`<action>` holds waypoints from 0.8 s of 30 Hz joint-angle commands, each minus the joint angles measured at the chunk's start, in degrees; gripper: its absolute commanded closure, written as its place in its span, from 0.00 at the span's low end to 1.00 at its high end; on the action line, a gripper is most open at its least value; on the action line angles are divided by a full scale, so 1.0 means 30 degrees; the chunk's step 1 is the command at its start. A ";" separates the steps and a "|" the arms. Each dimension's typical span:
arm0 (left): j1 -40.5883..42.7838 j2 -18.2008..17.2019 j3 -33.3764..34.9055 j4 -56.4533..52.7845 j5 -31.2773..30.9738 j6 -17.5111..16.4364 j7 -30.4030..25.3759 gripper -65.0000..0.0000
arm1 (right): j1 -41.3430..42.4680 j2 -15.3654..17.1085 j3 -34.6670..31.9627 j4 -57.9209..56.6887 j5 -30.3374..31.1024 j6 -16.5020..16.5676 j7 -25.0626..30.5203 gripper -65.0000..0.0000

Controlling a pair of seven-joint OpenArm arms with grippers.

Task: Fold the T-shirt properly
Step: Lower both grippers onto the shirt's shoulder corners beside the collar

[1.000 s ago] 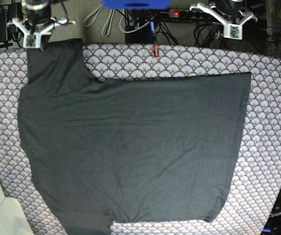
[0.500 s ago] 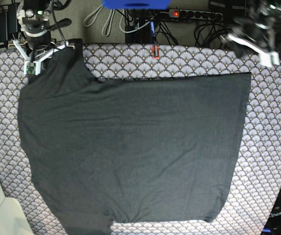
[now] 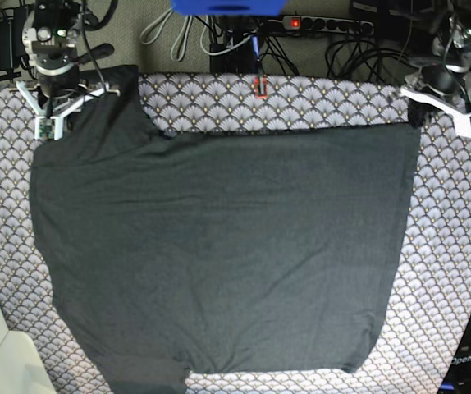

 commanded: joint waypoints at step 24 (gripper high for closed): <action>0.0445 -0.0250 -0.0122 0.0340 -0.0294 -0.0048 -0.0172 0.99 | 0.2911 -0.0552 0.6632 0.0186 0.5741 0.5324 -0.7626 1.00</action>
